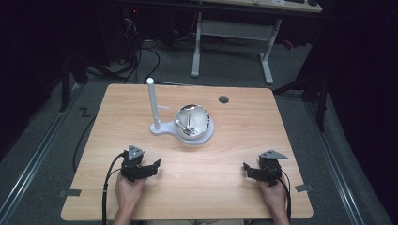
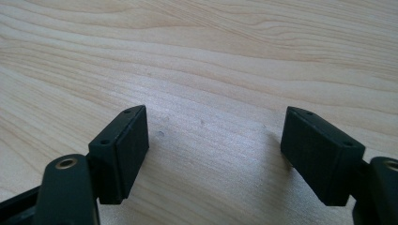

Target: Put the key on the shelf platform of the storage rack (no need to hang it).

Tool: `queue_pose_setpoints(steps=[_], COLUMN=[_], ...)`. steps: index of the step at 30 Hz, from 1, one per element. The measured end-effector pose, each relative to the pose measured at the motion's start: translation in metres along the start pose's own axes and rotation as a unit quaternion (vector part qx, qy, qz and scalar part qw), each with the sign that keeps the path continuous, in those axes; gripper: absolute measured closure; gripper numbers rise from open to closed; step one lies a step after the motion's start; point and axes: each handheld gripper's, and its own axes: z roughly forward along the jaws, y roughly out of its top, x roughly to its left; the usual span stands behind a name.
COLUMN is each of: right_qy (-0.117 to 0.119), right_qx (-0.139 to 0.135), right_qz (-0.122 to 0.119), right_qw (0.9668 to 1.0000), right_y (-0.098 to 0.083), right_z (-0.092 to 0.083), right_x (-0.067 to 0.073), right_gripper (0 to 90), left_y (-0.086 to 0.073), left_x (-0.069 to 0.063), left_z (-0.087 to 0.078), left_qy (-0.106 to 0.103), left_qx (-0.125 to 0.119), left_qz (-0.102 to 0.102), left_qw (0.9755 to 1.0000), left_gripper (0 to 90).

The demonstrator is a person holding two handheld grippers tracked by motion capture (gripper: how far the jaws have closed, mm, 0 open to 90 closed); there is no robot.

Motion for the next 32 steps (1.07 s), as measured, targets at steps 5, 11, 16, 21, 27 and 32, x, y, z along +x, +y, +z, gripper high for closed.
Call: queue_pose_setpoints(steps=[5, 11, 16, 21, 27, 32], right_qy=[0.0, 0.0, 0.0, 0.0, 0.0, 0.0], right_qx=[0.0, 0.0, 0.0, 0.0, 0.001, 0.001], right_qz=[0.0, 0.0, 0.0, 0.0, 0.0, 0.0], right_qw=[1.0, 1.0, 1.0, 1.0, 1.0, 1.0], right_y=[0.0, 0.0, 0.0, 0.0, 0.0, 0.0], right_z=[0.0, 0.0, 0.0, 0.0, 0.0, 0.0], right_x=[0.0, 0.0, 0.0, 0.0, 0.0, 0.0], right_gripper=[24.0, 24.0, 24.0, 24.0, 24.0, 24.1], left_y=[0.0, -0.001, -0.003, -0.002, -0.002, -0.002], left_x=[-0.001, -0.002, -0.005, -0.011, -0.012, -0.012], left_z=[0.002, 0.007, 0.013, 0.015, 0.015, 0.015], left_qy=[0.005, 0.007, 0.015, 0.033, 0.038, 0.038], left_qx=[0.001, 0.011, 0.02, 0.027, 0.029, 0.028], left_qz=[0.004, 0.009, 0.018, 0.034, 0.035, 0.035], left_qw=[1.0, 0.9999, 0.9995, 0.9985, 0.9982, 0.9983], left_gripper=[23.1, 23.3, 23.2, 24.2, 23.9, 23.9])
